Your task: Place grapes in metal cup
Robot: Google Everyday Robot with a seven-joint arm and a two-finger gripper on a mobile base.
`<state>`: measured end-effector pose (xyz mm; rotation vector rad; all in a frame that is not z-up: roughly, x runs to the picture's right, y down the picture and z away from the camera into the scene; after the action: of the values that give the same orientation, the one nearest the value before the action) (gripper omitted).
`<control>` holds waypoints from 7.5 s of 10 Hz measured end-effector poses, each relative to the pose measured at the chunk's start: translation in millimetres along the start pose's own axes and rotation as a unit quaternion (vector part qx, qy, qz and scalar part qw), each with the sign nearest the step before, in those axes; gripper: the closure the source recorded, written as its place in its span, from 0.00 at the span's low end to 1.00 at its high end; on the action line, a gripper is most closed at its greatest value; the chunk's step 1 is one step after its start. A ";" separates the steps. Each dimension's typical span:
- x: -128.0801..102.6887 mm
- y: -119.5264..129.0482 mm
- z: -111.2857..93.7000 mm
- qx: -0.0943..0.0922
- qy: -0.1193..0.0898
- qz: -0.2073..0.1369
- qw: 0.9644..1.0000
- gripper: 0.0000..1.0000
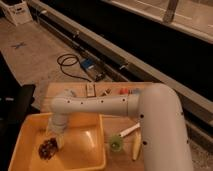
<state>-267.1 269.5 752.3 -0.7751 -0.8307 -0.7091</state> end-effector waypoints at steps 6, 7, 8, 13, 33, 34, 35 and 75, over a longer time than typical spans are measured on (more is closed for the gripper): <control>-1.1 -8.1 36.0 -0.028 -0.063 -0.009 0.998 0.56; -1.4 -8.0 35.8 -0.029 -0.063 -0.009 0.998 0.65; -0.8 -5.9 35.2 -0.032 -0.062 -0.009 0.998 0.75; -1.2 -6.9 31.6 -0.030 -0.062 -0.009 0.998 1.00; -1.6 -7.0 31.3 -0.030 -0.062 -0.008 0.998 1.00; -1.6 -7.0 31.3 -0.030 -0.062 -0.008 0.998 1.00; -1.7 -7.0 31.3 -0.030 -0.062 -0.008 0.998 1.00; -76.9 7.9 -208.0 0.097 0.297 0.065 0.948 1.00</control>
<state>-221.9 122.2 592.7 -0.3951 -0.2904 -0.6788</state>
